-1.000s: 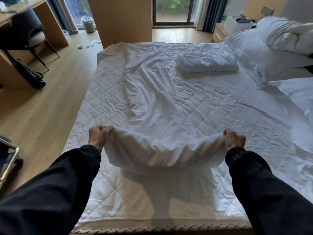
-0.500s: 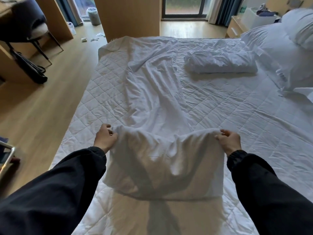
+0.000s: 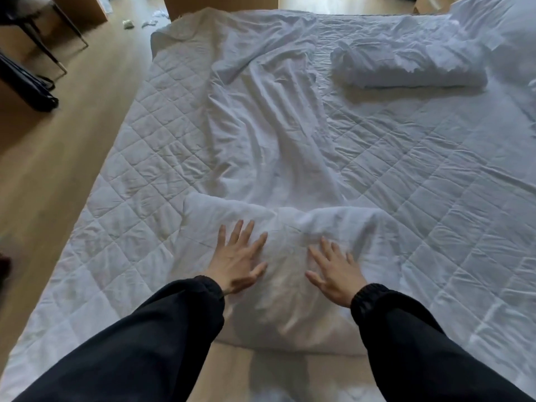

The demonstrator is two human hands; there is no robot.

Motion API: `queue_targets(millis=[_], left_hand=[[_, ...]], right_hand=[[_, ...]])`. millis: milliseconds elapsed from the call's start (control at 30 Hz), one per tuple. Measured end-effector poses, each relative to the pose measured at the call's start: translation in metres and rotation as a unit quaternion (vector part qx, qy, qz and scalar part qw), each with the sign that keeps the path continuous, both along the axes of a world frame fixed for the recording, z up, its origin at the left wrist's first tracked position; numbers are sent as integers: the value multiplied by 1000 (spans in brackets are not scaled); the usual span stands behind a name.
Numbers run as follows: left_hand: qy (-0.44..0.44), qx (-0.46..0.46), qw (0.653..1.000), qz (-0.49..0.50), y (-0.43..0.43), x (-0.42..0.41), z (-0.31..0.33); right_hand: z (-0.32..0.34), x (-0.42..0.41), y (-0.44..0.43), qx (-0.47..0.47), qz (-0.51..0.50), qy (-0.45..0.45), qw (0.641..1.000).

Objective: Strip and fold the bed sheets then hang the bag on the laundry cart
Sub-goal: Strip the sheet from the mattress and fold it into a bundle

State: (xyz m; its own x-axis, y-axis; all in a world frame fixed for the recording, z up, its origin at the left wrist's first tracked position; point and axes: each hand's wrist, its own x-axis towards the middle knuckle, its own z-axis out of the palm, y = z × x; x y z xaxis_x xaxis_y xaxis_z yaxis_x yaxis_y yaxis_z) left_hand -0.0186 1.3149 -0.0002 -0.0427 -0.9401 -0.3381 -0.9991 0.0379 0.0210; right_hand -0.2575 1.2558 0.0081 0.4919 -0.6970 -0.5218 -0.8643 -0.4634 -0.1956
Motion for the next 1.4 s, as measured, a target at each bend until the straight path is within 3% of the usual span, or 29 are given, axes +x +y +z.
queue_targets(millis=[233,400,567,733,867,1033,1133,1233,1400], left_hand=[[-70,-29,997,-11,-65,25,-56],[-36,-55,995,72,-48,66,-102],[-18,-100,991,84,-49,66,-136],[-17,-121,988,92,-48,65,-141],[55,-101,987,110,-29,55,-116],[115,-12,993,13,36,32,-78],[76,-45,994,-69,77,14,-77],[0,-22,991,-135,103,3,-85],[-52,11,994,-100,106,-2,-92]], right_hand=[[-64,43,-32,-74,20,-28,997],[-114,59,-42,-135,-5,-19,991],[-147,64,-41,-191,-28,-16,981],[-149,64,-41,-189,-27,-7,982],[-131,60,-18,-158,-37,-28,986],[-105,21,48,-90,98,-18,991],[-100,2,72,-85,132,12,987],[-99,-16,85,-92,146,28,985],[-96,-32,99,-98,125,61,985]])
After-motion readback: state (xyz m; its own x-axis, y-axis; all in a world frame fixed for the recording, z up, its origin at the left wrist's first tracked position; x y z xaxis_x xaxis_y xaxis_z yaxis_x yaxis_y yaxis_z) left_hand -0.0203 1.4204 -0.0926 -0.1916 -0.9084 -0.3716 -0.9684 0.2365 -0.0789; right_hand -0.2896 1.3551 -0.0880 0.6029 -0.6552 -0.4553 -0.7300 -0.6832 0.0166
